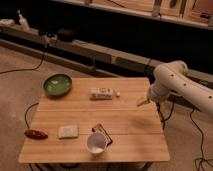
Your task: Place the eraser in the ceramic cup
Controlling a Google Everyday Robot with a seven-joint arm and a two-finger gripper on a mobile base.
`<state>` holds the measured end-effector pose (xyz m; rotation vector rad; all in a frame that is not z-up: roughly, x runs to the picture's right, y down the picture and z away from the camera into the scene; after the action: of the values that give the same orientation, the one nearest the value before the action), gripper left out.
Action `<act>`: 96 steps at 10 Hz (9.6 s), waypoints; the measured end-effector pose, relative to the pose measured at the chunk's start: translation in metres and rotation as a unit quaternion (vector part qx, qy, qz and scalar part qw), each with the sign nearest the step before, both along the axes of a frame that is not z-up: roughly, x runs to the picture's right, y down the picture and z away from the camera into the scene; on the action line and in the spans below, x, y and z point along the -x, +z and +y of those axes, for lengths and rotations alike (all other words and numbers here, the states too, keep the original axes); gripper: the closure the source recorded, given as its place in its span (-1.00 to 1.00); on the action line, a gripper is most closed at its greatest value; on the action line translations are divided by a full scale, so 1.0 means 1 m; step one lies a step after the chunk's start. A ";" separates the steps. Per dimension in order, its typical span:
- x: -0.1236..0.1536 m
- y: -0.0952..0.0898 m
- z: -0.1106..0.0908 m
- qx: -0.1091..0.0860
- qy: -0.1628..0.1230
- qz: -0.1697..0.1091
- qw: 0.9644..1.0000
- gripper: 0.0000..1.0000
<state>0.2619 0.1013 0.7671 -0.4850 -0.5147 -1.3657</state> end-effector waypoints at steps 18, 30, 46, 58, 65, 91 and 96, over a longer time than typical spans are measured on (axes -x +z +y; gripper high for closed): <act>0.000 0.000 0.000 0.000 0.000 0.000 1.000 -0.60; 0.235 -0.042 0.040 -0.121 -0.247 -0.184 0.944 -0.60; 0.287 0.024 0.058 -0.046 -0.211 -0.241 0.946 -0.60; 0.317 0.066 0.126 0.038 -0.269 -0.211 0.939 -0.30; 0.302 0.058 0.097 0.028 -0.257 -0.190 0.947 0.86; 0.361 -0.128 0.036 -0.118 -0.271 -0.272 0.916 -0.30; 0.355 -0.132 0.057 -0.092 -0.278 -0.285 0.913 -0.30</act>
<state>-0.0932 0.1585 0.6354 -0.0576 -0.7439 -2.1055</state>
